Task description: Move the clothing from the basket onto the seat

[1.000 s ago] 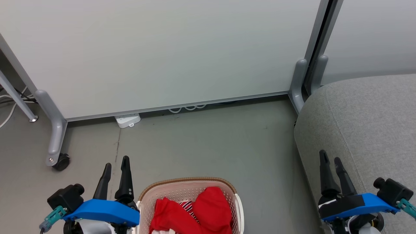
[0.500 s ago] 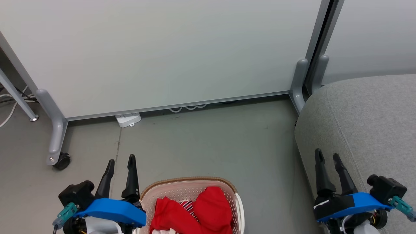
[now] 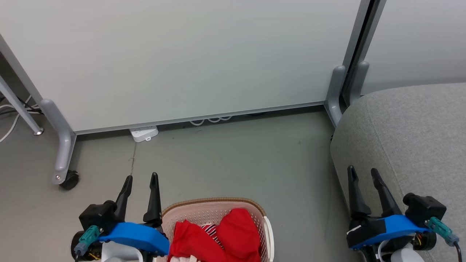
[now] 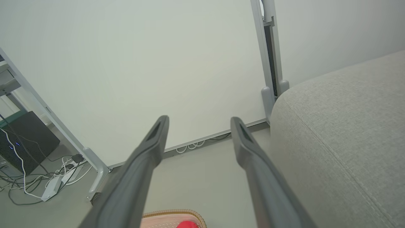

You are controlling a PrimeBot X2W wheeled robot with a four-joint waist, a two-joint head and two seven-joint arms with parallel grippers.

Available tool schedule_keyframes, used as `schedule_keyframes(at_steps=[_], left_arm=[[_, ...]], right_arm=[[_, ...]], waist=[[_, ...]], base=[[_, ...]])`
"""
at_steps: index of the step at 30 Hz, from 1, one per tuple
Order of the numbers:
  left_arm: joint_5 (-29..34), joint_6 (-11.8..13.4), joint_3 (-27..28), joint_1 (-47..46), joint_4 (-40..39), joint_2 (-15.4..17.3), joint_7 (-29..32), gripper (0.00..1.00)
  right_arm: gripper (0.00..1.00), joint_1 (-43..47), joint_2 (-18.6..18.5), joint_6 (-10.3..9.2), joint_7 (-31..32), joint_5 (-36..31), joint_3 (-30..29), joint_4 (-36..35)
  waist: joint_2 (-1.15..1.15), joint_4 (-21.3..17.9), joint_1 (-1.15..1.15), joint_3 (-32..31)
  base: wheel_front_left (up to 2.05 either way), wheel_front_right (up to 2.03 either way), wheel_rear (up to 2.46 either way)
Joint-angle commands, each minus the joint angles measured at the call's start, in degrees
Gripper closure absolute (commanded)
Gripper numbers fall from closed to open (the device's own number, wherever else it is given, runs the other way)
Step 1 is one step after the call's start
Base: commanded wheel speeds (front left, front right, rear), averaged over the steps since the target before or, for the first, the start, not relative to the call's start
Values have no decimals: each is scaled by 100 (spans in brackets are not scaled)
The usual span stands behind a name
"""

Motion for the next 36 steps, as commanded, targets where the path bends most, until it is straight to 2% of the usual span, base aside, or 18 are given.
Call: schedule_keyframes(at_steps=[1,24,36], left_arm=[[155,26,-19,-108,8,37,-63,0],[1147,91,-185,-179,210,47,-312,0],[1309,85,-205,-164,326,50,-390,0]], right_arm=[[0,-106,-22,0,-52,-155,17,5],[0,-169,8,-1,-311,-1244,44,226],[0,-177,19,-1,-390,-1577,-4,392]], waist=[[0,3,0,1],[0,62,0,-13],[0,89,0,-45]], base=[[0,0,0],[0,0,0],[0,0,0]])
